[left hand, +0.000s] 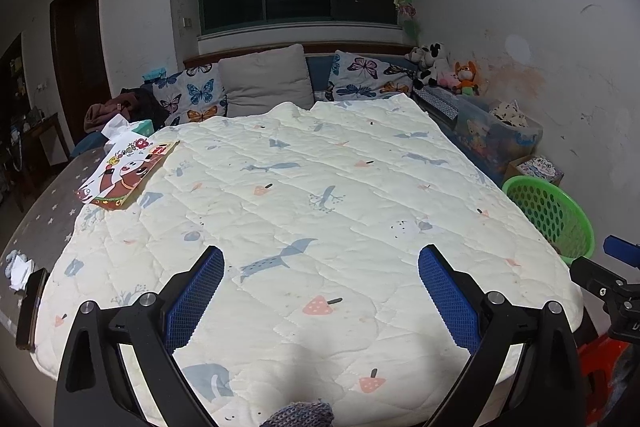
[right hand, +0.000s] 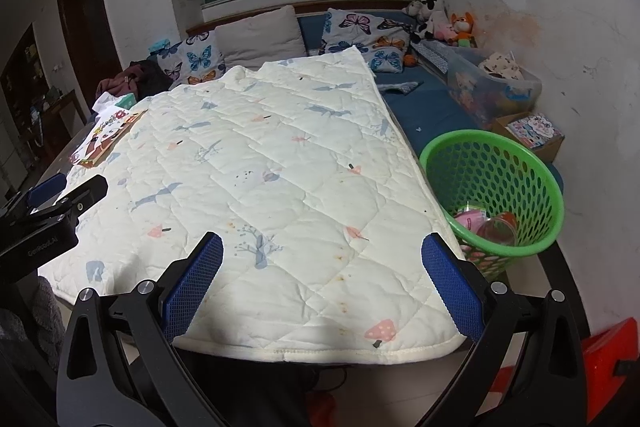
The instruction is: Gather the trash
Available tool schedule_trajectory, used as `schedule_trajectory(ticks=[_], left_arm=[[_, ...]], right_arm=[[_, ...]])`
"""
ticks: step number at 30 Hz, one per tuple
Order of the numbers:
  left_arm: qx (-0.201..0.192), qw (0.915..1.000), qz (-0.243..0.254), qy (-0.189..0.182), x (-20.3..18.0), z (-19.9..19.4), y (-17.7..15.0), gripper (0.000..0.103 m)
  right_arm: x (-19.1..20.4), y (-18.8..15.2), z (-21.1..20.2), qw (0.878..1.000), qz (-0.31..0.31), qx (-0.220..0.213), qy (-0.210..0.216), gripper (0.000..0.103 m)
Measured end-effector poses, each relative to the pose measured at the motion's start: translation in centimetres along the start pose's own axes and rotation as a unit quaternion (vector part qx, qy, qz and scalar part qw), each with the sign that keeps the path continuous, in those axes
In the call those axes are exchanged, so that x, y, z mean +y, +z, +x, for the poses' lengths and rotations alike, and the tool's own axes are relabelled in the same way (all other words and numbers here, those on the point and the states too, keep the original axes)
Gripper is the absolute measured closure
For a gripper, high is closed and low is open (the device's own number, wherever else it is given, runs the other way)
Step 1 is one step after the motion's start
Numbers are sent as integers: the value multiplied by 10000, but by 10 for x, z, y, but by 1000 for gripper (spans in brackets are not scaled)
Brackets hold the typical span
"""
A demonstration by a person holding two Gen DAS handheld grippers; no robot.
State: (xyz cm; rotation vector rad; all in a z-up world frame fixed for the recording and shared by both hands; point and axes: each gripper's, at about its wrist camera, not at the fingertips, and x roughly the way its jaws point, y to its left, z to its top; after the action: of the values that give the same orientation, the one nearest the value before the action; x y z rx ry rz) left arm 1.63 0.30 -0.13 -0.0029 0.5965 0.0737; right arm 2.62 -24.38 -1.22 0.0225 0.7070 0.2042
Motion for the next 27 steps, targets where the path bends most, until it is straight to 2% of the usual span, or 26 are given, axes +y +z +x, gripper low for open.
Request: schedule_trajectory(ticks=[27], left_arm=[[-35, 9998, 163, -125, -7, 0, -1, 9]], right_arm=[[-3, -3, 2, 10000, 50, 43, -2, 4]])
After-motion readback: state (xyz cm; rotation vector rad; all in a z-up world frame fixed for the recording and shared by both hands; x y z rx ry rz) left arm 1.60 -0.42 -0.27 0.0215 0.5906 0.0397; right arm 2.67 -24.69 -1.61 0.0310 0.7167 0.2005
